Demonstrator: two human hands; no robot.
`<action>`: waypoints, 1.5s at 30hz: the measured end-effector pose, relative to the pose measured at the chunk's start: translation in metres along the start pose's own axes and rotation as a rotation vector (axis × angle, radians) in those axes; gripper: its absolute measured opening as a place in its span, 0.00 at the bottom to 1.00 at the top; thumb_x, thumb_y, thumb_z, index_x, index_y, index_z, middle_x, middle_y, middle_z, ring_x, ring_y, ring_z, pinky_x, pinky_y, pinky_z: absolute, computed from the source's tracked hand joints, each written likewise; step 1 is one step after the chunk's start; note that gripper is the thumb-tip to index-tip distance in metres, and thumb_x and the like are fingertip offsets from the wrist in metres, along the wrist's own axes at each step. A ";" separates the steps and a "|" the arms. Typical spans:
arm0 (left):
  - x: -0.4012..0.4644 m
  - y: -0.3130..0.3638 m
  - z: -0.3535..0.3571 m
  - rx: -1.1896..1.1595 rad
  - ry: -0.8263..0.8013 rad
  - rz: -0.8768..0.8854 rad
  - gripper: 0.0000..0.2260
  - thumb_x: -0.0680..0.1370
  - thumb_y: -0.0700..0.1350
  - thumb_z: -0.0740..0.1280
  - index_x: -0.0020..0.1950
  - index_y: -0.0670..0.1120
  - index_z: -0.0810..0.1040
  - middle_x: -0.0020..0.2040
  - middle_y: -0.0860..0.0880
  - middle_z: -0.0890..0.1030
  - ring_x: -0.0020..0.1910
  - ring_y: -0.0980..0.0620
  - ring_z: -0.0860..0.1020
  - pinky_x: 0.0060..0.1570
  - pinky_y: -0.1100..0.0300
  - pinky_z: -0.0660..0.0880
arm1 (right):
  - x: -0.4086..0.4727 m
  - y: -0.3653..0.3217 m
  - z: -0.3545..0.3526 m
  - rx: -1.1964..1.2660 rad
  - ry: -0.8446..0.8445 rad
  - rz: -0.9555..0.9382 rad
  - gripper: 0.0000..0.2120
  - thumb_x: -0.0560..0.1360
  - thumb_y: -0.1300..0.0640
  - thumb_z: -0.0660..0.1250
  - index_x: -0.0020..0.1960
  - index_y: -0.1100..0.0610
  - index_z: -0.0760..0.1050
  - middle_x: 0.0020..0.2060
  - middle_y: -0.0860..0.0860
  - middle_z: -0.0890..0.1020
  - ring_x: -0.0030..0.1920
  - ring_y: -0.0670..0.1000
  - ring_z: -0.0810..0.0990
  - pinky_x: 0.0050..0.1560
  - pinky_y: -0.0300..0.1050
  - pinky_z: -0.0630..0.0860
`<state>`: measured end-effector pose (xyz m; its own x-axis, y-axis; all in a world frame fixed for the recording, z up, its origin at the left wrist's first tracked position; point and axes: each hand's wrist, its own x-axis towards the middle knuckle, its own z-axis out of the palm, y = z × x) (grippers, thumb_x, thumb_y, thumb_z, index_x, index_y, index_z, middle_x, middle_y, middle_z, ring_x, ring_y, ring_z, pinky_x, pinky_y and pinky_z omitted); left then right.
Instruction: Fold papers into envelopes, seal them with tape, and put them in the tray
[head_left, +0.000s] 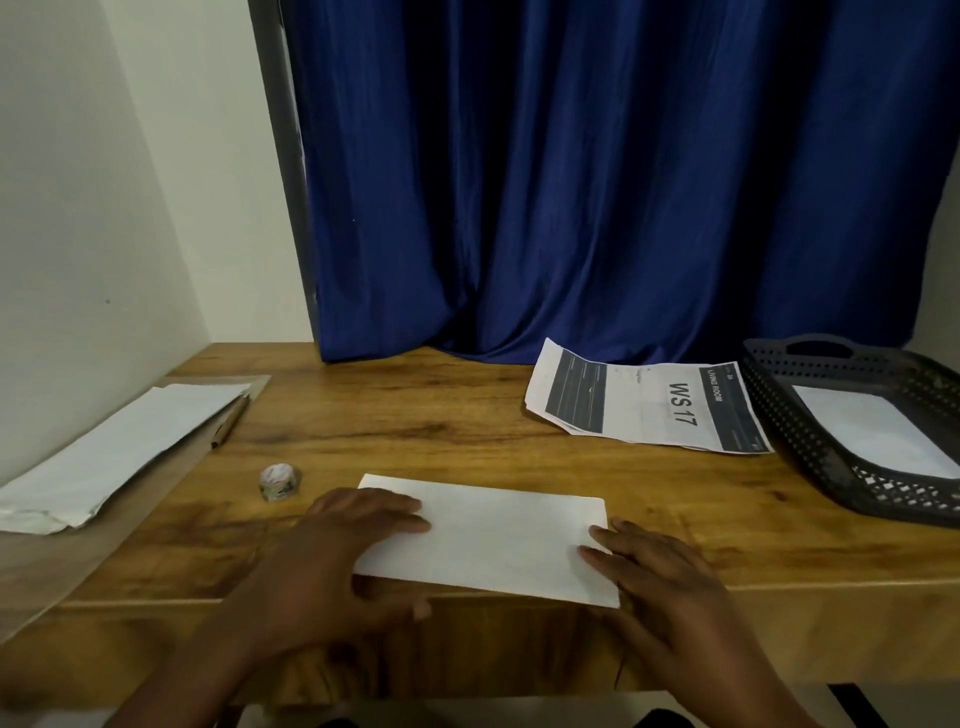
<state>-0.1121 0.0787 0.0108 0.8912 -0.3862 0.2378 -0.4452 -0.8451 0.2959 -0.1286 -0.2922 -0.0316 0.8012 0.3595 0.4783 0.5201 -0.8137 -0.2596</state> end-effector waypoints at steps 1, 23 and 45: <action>-0.010 -0.003 -0.002 0.009 -0.011 0.000 0.34 0.65 0.80 0.65 0.70 0.73 0.68 0.72 0.76 0.62 0.74 0.69 0.57 0.73 0.58 0.62 | -0.001 -0.001 0.000 0.072 0.029 0.019 0.20 0.75 0.44 0.64 0.67 0.36 0.75 0.69 0.33 0.73 0.73 0.39 0.66 0.69 0.49 0.67; 0.035 0.007 -0.003 -0.433 0.354 -0.493 0.48 0.72 0.49 0.78 0.80 0.58 0.47 0.74 0.52 0.69 0.67 0.50 0.72 0.65 0.52 0.72 | 0.099 0.002 0.011 0.819 0.269 0.624 0.12 0.78 0.52 0.69 0.61 0.49 0.79 0.48 0.45 0.86 0.48 0.49 0.85 0.48 0.56 0.85; 0.015 -0.010 0.004 -0.255 0.650 -0.229 0.19 0.74 0.51 0.76 0.62 0.63 0.77 0.68 0.62 0.68 0.69 0.65 0.66 0.62 0.66 0.67 | 0.099 -0.012 0.016 -0.162 -0.017 0.368 0.11 0.81 0.48 0.60 0.59 0.46 0.78 0.61 0.47 0.79 0.57 0.46 0.72 0.58 0.40 0.72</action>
<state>-0.0938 0.0797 0.0077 0.7679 0.1537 0.6218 -0.3311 -0.7358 0.5908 -0.0501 -0.2397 0.0052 0.9306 0.0374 0.3640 0.1455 -0.9506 -0.2744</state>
